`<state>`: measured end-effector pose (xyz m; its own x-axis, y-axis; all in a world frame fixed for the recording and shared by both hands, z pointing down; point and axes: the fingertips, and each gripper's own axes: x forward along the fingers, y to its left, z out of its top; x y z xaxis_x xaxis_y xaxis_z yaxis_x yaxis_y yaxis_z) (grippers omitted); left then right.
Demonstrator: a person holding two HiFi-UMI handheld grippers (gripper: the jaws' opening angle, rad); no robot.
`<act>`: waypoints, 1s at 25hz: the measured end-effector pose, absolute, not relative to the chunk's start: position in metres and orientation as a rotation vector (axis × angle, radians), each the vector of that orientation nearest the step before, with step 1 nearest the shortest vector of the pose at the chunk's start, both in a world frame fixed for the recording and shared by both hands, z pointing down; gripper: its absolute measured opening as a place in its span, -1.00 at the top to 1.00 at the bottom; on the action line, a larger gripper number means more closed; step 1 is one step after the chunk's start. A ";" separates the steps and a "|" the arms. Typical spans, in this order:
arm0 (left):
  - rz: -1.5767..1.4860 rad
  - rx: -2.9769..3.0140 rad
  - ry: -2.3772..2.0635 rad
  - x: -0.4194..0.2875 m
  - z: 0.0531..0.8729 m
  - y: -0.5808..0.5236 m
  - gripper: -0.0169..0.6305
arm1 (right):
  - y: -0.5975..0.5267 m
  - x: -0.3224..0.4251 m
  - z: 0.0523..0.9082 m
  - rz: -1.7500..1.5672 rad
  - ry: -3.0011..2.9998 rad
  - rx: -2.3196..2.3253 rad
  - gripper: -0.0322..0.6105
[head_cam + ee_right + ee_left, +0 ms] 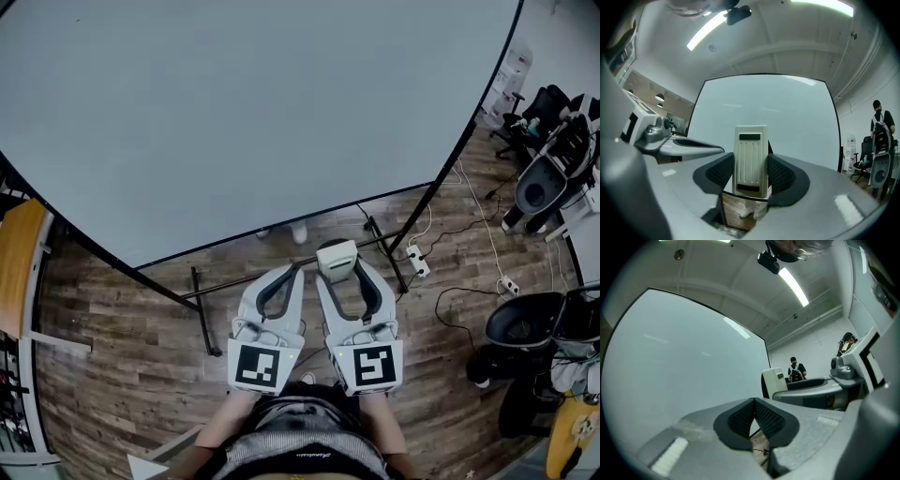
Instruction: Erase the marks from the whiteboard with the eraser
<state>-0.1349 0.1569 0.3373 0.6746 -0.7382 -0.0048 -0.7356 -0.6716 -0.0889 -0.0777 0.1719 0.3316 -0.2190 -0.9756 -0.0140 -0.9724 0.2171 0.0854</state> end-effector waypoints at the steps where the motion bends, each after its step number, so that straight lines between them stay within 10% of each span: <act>1: -0.054 -2.806 1.234 -0.132 0.339 0.153 0.93 | 0.167 -0.076 0.332 -0.114 -2.419 1.932 0.18; 25: 0.033 -2.881 1.087 -0.105 0.317 -0.082 0.93 | -0.080 -0.060 0.302 -0.211 -2.320 2.001 0.18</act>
